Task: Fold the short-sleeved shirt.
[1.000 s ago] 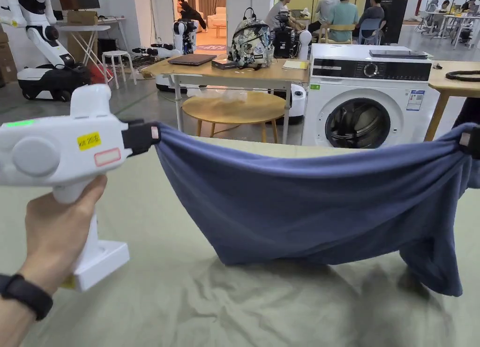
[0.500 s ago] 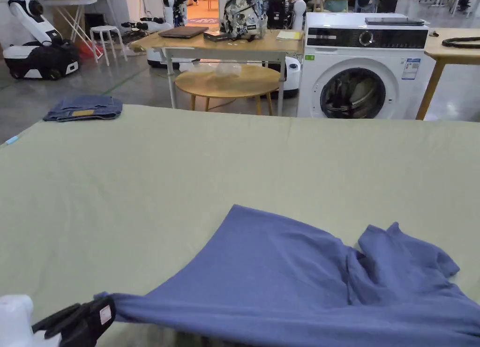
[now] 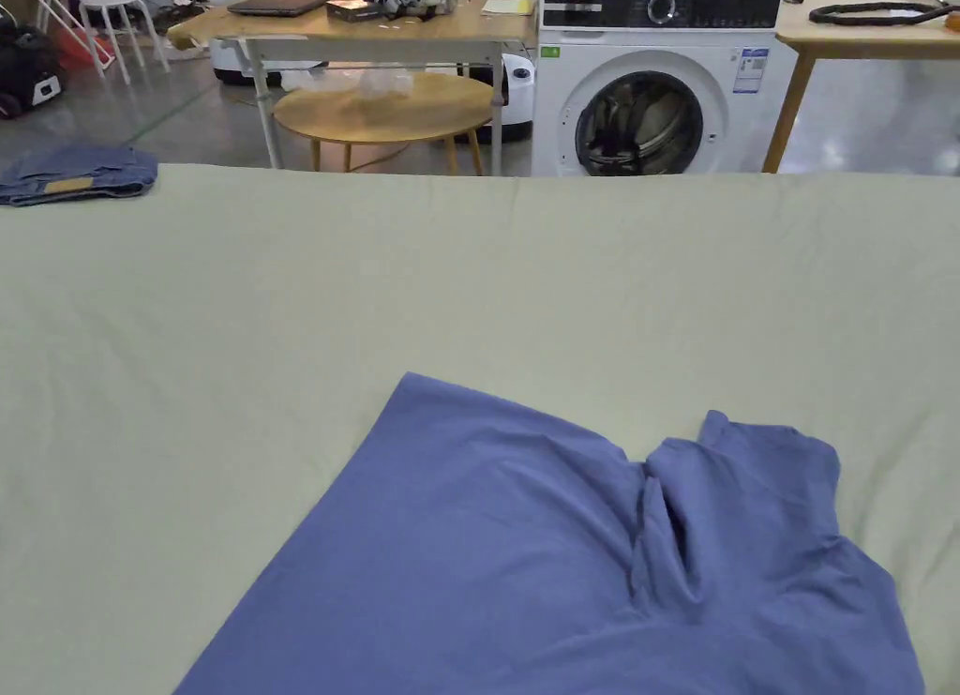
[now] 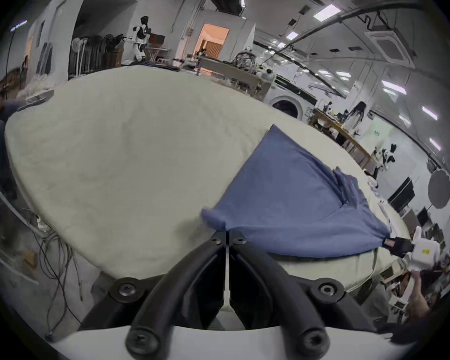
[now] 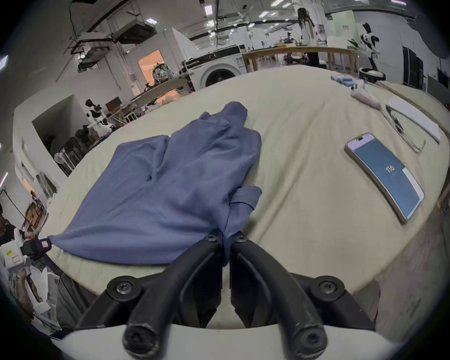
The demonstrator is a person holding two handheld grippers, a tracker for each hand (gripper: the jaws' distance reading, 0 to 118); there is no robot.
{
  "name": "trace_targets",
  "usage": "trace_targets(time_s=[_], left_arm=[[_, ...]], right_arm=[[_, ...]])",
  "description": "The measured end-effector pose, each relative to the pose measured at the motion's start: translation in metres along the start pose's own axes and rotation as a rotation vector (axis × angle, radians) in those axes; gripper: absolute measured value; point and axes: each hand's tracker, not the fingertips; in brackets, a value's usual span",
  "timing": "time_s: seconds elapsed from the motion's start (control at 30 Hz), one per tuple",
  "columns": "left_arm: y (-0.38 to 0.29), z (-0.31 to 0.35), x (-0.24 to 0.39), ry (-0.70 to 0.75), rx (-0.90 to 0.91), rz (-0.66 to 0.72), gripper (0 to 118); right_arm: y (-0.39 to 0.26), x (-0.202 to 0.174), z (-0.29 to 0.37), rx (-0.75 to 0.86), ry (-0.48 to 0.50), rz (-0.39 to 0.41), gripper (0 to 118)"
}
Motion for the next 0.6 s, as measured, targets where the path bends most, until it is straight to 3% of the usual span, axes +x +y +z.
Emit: trace_targets(time_s=[0.13, 0.17, 0.23, 0.27, 0.33, 0.6], left_arm=[[-0.001, -0.002, -0.004, 0.027, 0.015, -0.031, 0], [0.001, -0.004, -0.008, 0.014, 0.016, -0.004, 1], [0.002, -0.003, -0.010, -0.003, 0.021, 0.055, 27], [0.003, -0.002, -0.007, -0.002, 0.031, 0.047, 35], [0.007, 0.005, -0.002, 0.013, 0.069, -0.003, 46], [0.046, 0.029, 0.071, -0.018, 0.212, -0.310, 46]], right_arm=[[-0.007, 0.000, -0.007, -0.004, -0.013, 0.018, 5], [-0.004, -0.001, -0.007, -0.015, -0.028, 0.034, 13], [-0.006, -0.002, -0.008, -0.013, -0.067, 0.054, 48], [-0.006, -0.001, -0.007, -0.012, -0.074, 0.060, 54], [-0.008, 0.004, 0.002, 0.009, -0.079, 0.069, 54], [0.038, -0.018, 0.046, 0.215, -0.074, 0.163, 53]])
